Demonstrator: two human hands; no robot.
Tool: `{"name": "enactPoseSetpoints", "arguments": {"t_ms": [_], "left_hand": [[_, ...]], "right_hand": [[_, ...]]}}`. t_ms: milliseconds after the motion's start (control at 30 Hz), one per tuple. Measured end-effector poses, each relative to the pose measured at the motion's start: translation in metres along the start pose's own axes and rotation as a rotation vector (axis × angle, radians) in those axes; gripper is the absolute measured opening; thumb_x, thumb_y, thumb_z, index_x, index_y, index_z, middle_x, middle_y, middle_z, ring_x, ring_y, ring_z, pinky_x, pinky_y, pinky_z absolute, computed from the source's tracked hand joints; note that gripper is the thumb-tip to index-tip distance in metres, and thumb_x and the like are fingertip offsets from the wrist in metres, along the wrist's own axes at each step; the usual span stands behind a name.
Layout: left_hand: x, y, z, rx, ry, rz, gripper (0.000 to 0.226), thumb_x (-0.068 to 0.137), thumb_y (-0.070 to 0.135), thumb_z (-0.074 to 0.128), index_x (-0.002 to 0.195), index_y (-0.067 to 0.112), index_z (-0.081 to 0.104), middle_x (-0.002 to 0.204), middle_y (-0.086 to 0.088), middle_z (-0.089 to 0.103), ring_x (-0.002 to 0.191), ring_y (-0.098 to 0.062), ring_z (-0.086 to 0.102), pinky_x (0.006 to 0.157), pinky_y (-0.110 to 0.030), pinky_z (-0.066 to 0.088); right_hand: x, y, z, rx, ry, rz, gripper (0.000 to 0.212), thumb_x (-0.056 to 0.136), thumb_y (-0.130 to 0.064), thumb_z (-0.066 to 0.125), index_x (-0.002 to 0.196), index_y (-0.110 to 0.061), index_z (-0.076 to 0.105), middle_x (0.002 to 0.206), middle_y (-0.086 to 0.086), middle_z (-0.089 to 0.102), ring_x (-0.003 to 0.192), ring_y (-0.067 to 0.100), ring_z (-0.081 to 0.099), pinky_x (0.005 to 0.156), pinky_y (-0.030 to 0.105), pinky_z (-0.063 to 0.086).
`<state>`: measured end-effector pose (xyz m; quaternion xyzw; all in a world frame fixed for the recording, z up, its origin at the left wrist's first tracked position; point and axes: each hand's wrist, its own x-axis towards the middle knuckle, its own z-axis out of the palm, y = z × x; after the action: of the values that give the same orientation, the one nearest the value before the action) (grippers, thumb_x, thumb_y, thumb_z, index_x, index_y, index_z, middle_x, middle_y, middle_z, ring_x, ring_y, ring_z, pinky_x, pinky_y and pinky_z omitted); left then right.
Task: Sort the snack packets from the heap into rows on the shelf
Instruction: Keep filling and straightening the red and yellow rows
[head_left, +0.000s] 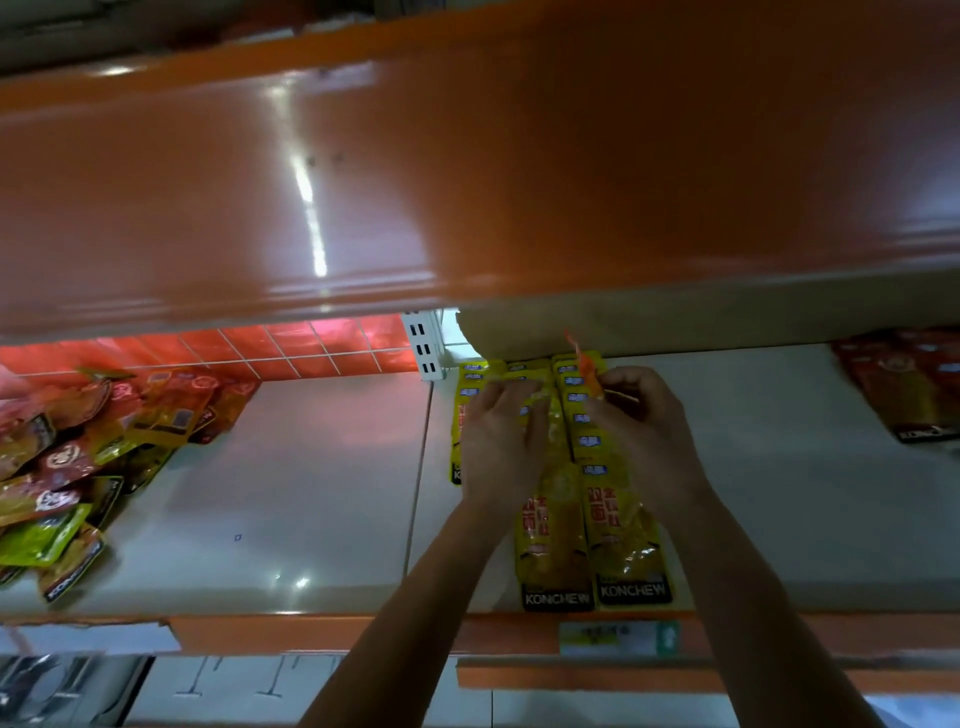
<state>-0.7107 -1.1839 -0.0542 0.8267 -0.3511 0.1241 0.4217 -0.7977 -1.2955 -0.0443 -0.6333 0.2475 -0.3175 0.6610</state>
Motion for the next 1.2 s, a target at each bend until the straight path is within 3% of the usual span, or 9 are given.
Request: {"name": "enactPoseSetpoints", "arguments": {"t_ms": [167,333,433,533,667,767,833,967,1200], "left_hand": [[-0.001,0.052,0.031,-0.308,-0.142,-0.048,0.03,0.096,0.031,0.047,0.093,0.01,0.067,0.071,0.004,0.06,0.064,-0.004,0.054,0.055,-0.016,0.035],[-0.001,0.081,0.075,-0.452,-0.197,-0.249,0.024,0.087,0.027,0.068,0.109,0.018,0.069,0.078,0.026,0.058,0.074,0.025,0.054,0.066,0.001,0.04],[-0.001,0.097,0.1,-0.536,-0.232,-0.315,0.018,0.086,0.017,0.067,0.102,0.021,0.071,0.079,0.021,0.066,0.078,0.008,0.064,0.073,-0.018,0.053],[-0.001,0.114,0.124,-0.635,-0.318,-0.405,0.016,0.085,0.012,0.066,0.099,0.018,0.073,0.089,0.0,0.073,0.085,-0.018,0.07,0.078,-0.04,0.058],[-0.003,0.139,0.159,-0.582,-0.375,-0.496,0.018,0.085,0.019,0.068,0.102,0.024,0.071,0.095,0.003,0.073,0.084,-0.012,0.07,0.073,-0.029,0.06],[-0.008,0.158,0.187,-0.524,-0.413,-0.552,0.009,0.083,0.023,0.069,0.086,0.031,0.071,0.086,0.013,0.072,0.079,-0.004,0.068,0.067,-0.019,0.056],[-0.013,0.17,0.203,-0.522,-0.428,-0.608,0.01,0.082,0.025,0.071,0.076,0.033,0.07,0.083,0.014,0.071,0.079,-0.005,0.068,0.072,-0.023,0.058],[-0.017,0.187,0.23,-0.52,-0.433,-0.655,0.004,0.081,0.025,0.072,0.081,0.029,0.073,0.082,0.015,0.069,0.081,-0.005,0.067,0.073,-0.023,0.057],[-0.011,0.211,0.255,-0.52,-0.455,-0.645,0.014,0.078,0.027,0.077,0.091,0.026,0.073,0.087,0.012,0.07,0.084,-0.007,0.066,0.076,-0.021,0.055]], "right_hand": [[0.001,0.0,-0.035,-0.338,0.04,-0.108,0.037,0.075,-0.013,0.076,0.108,-0.015,0.06,0.107,-0.005,0.058,0.095,-0.004,0.057,0.077,0.009,0.046],[0.003,-0.005,-0.085,-0.554,0.013,-0.248,0.044,0.07,-0.009,0.079,0.109,-0.014,0.06,0.107,-0.002,0.049,0.097,0.011,0.053,0.075,0.002,0.039],[0.004,-0.005,-0.117,-0.526,-0.021,-0.213,0.046,0.073,-0.012,0.078,0.113,-0.023,0.058,0.115,-0.003,0.048,0.097,0.001,0.054,0.077,0.001,0.042],[0.01,-0.003,-0.152,-0.464,-0.021,-0.143,0.038,0.083,-0.012,0.068,0.114,-0.03,0.055,0.123,-0.006,0.05,0.105,0.006,0.056,0.077,0.006,0.044],[0.019,-0.003,-0.201,-0.491,0.146,-0.075,0.025,0.092,-0.021,0.059,0.117,-0.028,0.058,0.123,-0.01,0.056,0.115,0.005,0.051,0.096,0.023,0.041],[0.021,-0.004,-0.233,-0.649,0.254,-0.076,0.025,0.093,-0.014,0.056,0.117,-0.019,0.062,0.107,-0.011,0.062,0.102,0.011,0.058,0.078,0.02,0.043],[0.02,-0.004,-0.252,-0.714,0.337,-0.072,0.025,0.091,-0.009,0.055,0.113,-0.017,0.064,0.099,-0.007,0.063,0.095,0.017,0.06,0.068,0.019,0.039],[0.022,0.0,-0.278,-0.797,0.384,0.033,0.032,0.09,-0.009,0.054,0.12,-0.011,0.062,0.11,0.011,0.066,0.099,0.027,0.059,0.075,0.027,0.038],[0.022,0.001,-0.292,-0.772,0.347,0.019,0.03,0.095,-0.013,0.048,0.121,-0.009,0.061,0.11,0.012,0.066,0.096,0.026,0.058,0.075,0.027,0.039]]}}
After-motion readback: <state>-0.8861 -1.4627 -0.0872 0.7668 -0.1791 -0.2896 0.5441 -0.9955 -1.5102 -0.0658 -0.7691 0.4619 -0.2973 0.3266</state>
